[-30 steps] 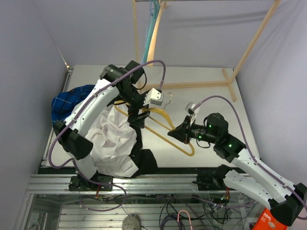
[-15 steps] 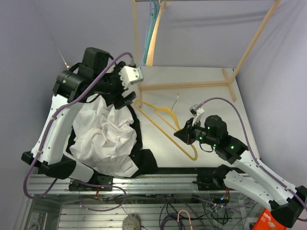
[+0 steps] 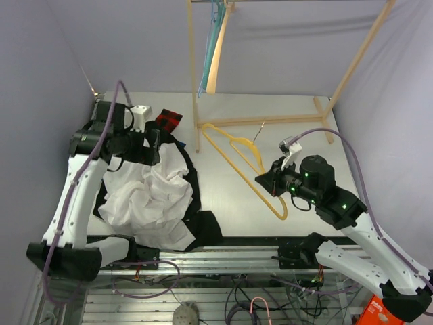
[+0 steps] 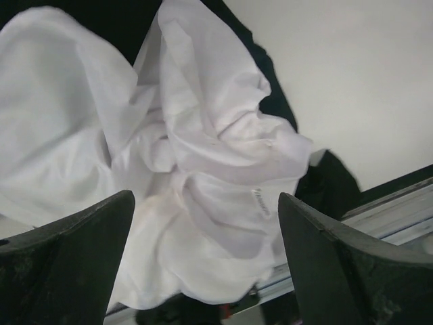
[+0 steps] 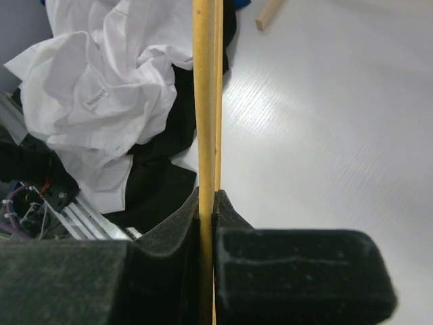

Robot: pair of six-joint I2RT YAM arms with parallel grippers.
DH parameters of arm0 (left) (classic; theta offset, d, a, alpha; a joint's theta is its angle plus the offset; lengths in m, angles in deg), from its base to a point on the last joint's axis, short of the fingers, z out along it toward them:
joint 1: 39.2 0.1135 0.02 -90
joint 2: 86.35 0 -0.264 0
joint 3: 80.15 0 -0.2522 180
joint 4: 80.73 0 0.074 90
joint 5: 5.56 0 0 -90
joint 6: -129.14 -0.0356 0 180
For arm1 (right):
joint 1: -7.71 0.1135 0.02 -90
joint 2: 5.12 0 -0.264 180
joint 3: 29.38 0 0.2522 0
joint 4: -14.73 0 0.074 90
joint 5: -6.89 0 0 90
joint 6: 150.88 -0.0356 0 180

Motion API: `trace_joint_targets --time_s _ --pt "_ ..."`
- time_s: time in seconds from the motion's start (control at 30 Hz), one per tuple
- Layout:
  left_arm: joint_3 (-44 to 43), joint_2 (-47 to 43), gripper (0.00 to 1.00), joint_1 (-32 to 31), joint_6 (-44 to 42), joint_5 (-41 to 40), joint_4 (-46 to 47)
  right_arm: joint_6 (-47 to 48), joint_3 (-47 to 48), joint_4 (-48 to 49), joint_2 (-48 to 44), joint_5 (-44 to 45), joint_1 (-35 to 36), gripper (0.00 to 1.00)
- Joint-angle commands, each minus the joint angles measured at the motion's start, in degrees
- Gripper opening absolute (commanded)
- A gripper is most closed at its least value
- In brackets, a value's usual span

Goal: Place the shirt on the hanger
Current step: Pick up the hanger at the center of the board, then hang the shirt on the hanger.

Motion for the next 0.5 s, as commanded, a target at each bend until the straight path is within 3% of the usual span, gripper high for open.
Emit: trace_joint_targets --time_s 0.0,0.1,0.23,0.33,0.47 --pt "1.43 -6.41 0.98 -0.12 13.26 3.68 2.04 0.12 -0.49 1.09 0.53 2.06 0.25 0.00" --pt "0.86 -4.54 0.98 -0.21 12.06 3.38 -4.32 -0.91 -2.68 2.86 -0.71 2.50 0.25 0.00" --pt "7.08 -3.92 0.98 -0.21 13.27 -5.14 -5.70 -2.07 -5.00 5.06 -2.40 2.71 0.26 0.00" --pt "10.39 -3.45 0.94 -0.35 16.20 -4.36 -4.52 -2.15 -5.56 6.00 -2.21 2.51 0.25 0.00" --pt "13.27 -0.70 0.79 -1.30 19.42 -5.94 -3.16 -2.09 -4.94 5.11 -1.83 3.59 0.29 0.00"
